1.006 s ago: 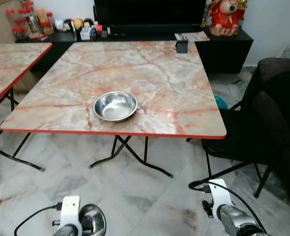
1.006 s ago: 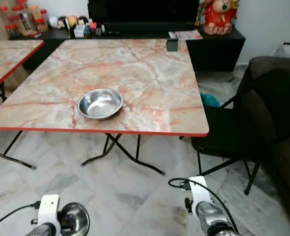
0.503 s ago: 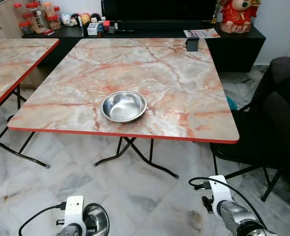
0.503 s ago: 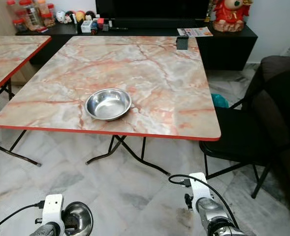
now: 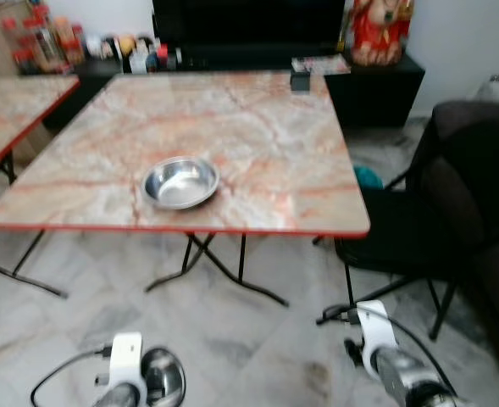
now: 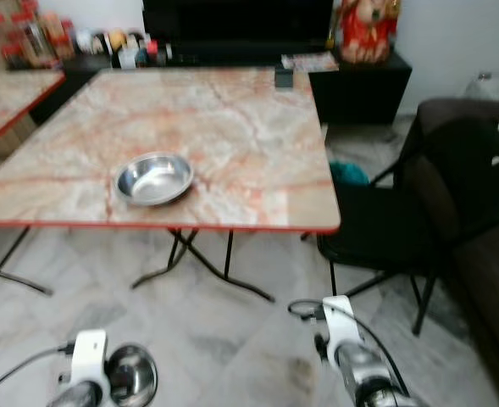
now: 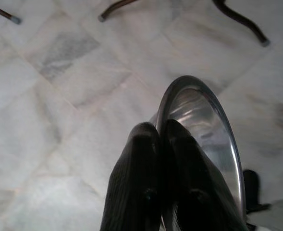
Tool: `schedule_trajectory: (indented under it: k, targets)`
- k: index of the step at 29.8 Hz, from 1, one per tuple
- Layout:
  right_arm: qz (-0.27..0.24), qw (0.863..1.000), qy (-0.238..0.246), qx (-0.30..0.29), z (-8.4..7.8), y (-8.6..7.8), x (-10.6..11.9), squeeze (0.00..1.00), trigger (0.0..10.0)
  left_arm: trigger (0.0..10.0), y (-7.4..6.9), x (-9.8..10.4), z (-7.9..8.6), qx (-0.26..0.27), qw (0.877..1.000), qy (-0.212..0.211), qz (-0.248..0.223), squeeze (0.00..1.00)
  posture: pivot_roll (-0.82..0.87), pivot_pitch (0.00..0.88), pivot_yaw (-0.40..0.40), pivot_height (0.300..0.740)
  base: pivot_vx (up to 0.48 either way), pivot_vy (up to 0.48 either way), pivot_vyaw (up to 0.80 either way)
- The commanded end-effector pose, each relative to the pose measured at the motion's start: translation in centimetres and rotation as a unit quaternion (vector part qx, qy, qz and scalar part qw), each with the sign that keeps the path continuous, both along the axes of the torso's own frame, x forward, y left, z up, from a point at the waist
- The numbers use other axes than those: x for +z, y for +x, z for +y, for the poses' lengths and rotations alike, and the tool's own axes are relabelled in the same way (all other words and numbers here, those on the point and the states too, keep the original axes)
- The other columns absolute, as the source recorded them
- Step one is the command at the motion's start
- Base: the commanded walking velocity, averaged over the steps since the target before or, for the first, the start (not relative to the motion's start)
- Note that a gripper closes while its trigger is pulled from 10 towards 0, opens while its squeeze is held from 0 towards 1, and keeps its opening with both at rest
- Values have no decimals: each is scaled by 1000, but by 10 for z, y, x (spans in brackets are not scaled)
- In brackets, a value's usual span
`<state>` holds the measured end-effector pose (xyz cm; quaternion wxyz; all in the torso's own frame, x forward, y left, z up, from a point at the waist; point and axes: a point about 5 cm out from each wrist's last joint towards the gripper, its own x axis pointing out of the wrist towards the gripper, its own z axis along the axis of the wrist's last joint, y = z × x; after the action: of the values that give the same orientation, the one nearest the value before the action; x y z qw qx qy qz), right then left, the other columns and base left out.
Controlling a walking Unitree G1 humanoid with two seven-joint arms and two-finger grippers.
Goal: Setting the table
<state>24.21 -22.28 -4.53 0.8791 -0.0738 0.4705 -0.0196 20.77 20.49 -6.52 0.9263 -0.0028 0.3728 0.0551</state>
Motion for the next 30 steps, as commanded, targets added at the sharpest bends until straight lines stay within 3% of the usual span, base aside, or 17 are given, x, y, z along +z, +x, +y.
schedule_trajectory:
  k: [1,10,17,22,24,30]
  targets:
    - [-7,1000,7,-1,7,5,2,0,10000,10000,-1,1,9,8,1000,9,4,0,-88,39,17,740,0,0,0]
    - [-21,1000,11,-7,8,2,-1,0,10000,10000,-6,-1,14,17,1000,13,6,0,-87,39,16,740,0,0,0]
    - [-39,999,9,-23,4,-1,-1,0,10000,10000,-1,6,27,43,999,19,-20,0,-83,40,15,740,0,0,0]
    - [-40,999,5,-21,-4,-7,-3,0,10000,10000,4,8,22,41,999,22,-22,0,-86,38,16,740,0,0,0]
    - [-35,999,3,-29,-12,-15,-7,0,10000,10000,19,14,10,35,999,22,-31,0,-86,38,16,740,129,0,0]
    - [-25,999,-1,-30,-21,-27,-11,0,10000,10000,28,18,3,32,999,22,-35,0,-87,29,18,740,279,0,0]
